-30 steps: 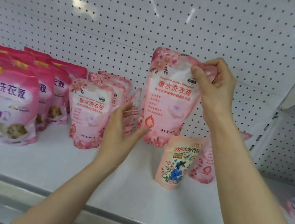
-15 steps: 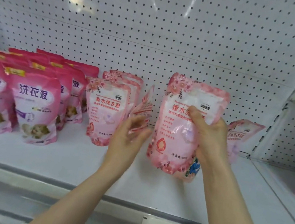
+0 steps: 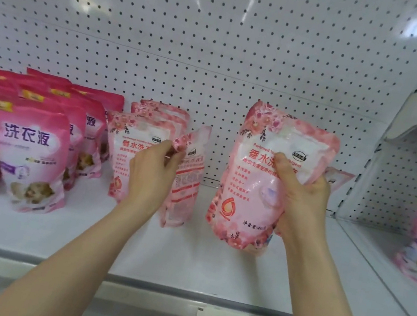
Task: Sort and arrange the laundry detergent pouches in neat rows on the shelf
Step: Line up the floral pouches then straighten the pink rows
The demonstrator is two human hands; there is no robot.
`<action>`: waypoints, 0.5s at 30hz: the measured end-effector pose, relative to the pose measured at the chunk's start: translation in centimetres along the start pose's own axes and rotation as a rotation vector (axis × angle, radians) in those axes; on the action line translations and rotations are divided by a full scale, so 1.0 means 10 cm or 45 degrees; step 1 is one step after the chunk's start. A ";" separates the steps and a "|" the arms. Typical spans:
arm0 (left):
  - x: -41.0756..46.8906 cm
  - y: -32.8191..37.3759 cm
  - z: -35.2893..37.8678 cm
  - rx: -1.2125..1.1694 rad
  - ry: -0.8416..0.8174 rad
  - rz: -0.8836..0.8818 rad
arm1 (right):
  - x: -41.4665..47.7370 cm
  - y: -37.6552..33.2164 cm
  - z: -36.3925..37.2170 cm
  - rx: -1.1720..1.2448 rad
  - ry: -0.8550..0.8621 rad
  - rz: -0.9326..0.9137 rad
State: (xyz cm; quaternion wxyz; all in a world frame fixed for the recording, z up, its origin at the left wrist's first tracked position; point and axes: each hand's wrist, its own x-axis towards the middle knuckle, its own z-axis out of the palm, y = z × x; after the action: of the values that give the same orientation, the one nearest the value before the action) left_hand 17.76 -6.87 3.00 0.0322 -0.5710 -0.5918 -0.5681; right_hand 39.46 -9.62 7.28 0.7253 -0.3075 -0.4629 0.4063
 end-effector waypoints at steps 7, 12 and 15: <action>-0.27 -0.03 -0.62 0.110 0.126 0.226 | -0.40 0.33 0.16 -0.267 0.115 -0.207; -0.51 0.11 -0.76 0.046 0.003 0.253 | -0.67 0.68 0.25 -0.369 0.234 -0.153; -0.65 0.19 -0.71 -0.230 -0.291 0.196 | -0.73 0.76 0.27 -0.386 0.207 -0.135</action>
State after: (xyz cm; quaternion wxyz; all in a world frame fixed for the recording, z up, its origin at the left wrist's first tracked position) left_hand 17.02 -16.64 2.24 -0.0434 -0.6761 -0.4926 -0.5463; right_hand 32.90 -12.16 -1.03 0.7260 -0.4202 -0.4744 0.2670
